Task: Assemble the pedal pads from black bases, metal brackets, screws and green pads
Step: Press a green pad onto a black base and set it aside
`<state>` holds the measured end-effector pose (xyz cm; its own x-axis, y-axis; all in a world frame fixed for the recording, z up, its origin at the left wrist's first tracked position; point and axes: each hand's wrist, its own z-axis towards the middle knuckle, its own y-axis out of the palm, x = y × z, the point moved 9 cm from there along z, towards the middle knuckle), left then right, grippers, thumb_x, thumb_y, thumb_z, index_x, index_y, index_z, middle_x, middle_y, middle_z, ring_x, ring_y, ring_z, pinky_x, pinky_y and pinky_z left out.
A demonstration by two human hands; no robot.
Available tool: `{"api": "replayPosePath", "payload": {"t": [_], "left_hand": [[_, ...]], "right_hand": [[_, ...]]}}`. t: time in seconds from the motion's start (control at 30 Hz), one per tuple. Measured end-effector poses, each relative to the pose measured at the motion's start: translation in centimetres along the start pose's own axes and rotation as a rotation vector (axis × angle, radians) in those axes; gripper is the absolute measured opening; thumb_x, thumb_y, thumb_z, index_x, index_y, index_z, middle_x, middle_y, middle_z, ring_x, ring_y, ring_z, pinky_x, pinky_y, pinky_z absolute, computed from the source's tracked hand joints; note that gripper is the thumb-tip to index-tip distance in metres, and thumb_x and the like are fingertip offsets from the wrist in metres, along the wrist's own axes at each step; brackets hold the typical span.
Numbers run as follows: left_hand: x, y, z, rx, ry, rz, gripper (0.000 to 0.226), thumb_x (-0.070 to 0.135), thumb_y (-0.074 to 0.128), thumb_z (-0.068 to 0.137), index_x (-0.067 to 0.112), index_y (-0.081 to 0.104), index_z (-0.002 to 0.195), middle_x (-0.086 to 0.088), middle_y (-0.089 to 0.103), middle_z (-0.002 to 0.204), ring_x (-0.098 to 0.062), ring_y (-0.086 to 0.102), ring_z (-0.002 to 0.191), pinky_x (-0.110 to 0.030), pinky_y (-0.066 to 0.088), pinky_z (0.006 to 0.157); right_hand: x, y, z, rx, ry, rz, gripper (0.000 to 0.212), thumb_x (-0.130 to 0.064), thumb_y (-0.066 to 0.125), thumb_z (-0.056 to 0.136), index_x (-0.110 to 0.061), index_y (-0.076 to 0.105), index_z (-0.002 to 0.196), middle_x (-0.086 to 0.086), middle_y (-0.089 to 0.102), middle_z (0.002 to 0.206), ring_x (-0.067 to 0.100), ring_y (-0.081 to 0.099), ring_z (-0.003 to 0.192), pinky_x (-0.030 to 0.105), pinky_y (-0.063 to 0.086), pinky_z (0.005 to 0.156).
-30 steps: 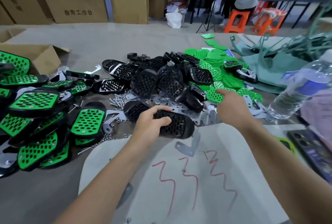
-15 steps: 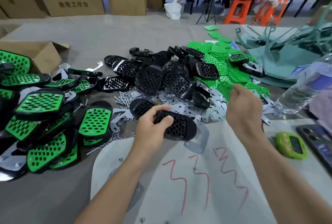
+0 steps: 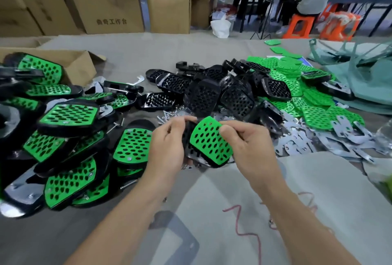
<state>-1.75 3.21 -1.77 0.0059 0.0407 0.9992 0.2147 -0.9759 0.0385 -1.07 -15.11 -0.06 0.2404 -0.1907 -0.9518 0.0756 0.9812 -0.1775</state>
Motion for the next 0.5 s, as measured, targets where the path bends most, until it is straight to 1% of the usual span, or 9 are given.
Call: {"api": "replayPosePath", "payload": {"t": [0.03, 0.1, 0.13, 0.17, 0.23, 0.3, 0.37, 0.43, 0.5], "left_hand": [[-0.2, 0.3, 0.0, -0.004, 0.002, -0.004, 0.037, 0.029, 0.042, 0.106, 0.026, 0.077, 0.094, -0.003, 0.078, 0.086, -0.016, 0.071, 0.066, -0.025, 0.047, 0.044], [-0.3, 0.7, 0.0, -0.001, -0.003, -0.023, 0.038, 0.028, 0.043, 0.106, 0.030, 0.078, 0.091, 0.000, 0.078, 0.086, -0.013, 0.071, 0.068, -0.024, 0.048, 0.046], [-0.5, 0.8, 0.0, 0.002, -0.011, -0.032, 0.039, 0.028, 0.044, 0.106, 0.032, 0.079, 0.090, 0.001, 0.078, 0.086, -0.012, 0.072, 0.069, -0.025, 0.050, 0.047], [-0.7, 0.9, 0.0, -0.001, -0.020, -0.037, 0.038, 0.028, 0.044, 0.106, 0.034, 0.079, 0.090, 0.002, 0.079, 0.087, -0.013, 0.073, 0.073, -0.028, 0.053, 0.051], [-1.0, 1.3, 0.0, -0.020, -0.030, -0.050, 0.037, 0.027, 0.045, 0.106, 0.032, 0.079, 0.092, 0.001, 0.079, 0.091, -0.019, 0.076, 0.084, -0.042, 0.062, 0.065], [-1.1, 1.5, 0.1, -0.033, -0.031, -0.042, 0.036, 0.026, 0.045, 0.106, 0.029, 0.079, 0.094, 0.001, 0.079, 0.094, -0.023, 0.075, 0.092, -0.055, 0.062, 0.080], [-1.2, 1.5, 0.1, -0.047, -0.031, -0.045, 0.035, 0.025, 0.045, 0.107, 0.025, 0.079, 0.098, 0.000, 0.079, 0.098, -0.025, 0.074, 0.097, -0.059, 0.059, 0.087], [-1.5, 1.5, 0.2, -0.077, -0.069, -0.095, 0.035, 0.024, 0.045, 0.108, 0.021, 0.079, 0.103, -0.005, 0.078, 0.103, -0.029, 0.073, 0.102, -0.058, 0.059, 0.088], [-1.8, 1.3, 0.3, -0.105, -0.124, -0.178, 0.035, 0.022, 0.044, 0.108, 0.017, 0.079, 0.105, -0.011, 0.078, 0.105, -0.031, 0.074, 0.098, -0.051, 0.063, 0.076]], "right_hand": [[0.3, -0.3, 0.1, 0.019, 0.019, 0.011, 0.015, -0.029, 0.066, 0.086, -0.028, 0.081, 0.088, -0.006, 0.077, 0.080, 0.007, 0.068, 0.072, 0.026, 0.055, 0.063], [0.3, -1.1, 0.4, 0.070, 0.050, 0.034, 0.011, -0.031, 0.073, 0.081, -0.026, 0.081, 0.085, 0.000, 0.077, 0.077, 0.013, 0.069, 0.071, 0.041, 0.058, 0.063], [0.3, -1.5, 0.6, 0.076, 0.059, 0.045, 0.008, -0.029, 0.075, 0.080, -0.025, 0.080, 0.085, 0.002, 0.077, 0.078, 0.016, 0.070, 0.072, 0.044, 0.058, 0.067], [0.3, -1.6, 0.7, 0.066, 0.073, 0.057, 0.007, -0.024, 0.076, 0.081, -0.025, 0.080, 0.086, 0.004, 0.077, 0.079, 0.018, 0.072, 0.074, 0.044, 0.059, 0.069], [0.3, -1.5, 0.8, 0.021, 0.103, 0.098, 0.012, -0.012, 0.073, 0.085, -0.022, 0.080, 0.088, 0.005, 0.078, 0.081, 0.017, 0.073, 0.074, 0.038, 0.060, 0.067], [0.6, -1.8, 0.9, 0.012, 0.141, 0.194, 0.014, -0.005, 0.067, 0.091, -0.013, 0.078, 0.089, 0.003, 0.076, 0.077, 0.008, 0.066, 0.060, 0.021, 0.051, 0.054], [0.9, -2.4, 1.0, 0.042, 0.184, 0.309, 0.018, 0.000, 0.058, 0.097, -0.006, 0.074, 0.093, -0.002, 0.071, 0.068, 0.000, 0.056, 0.048, 0.012, 0.042, 0.047], [0.8, -2.7, 1.2, 0.050, 0.217, 0.396, 0.019, 0.000, 0.051, 0.101, -0.002, 0.070, 0.097, -0.006, 0.068, 0.061, 0.000, 0.054, 0.042, 0.011, 0.042, 0.045], [0.7, -2.6, 1.2, 0.025, 0.247, 0.407, 0.021, -0.003, 0.048, 0.104, -0.003, 0.069, 0.100, -0.006, 0.069, 0.062, 0.000, 0.059, 0.046, 0.014, 0.047, 0.050]]}}
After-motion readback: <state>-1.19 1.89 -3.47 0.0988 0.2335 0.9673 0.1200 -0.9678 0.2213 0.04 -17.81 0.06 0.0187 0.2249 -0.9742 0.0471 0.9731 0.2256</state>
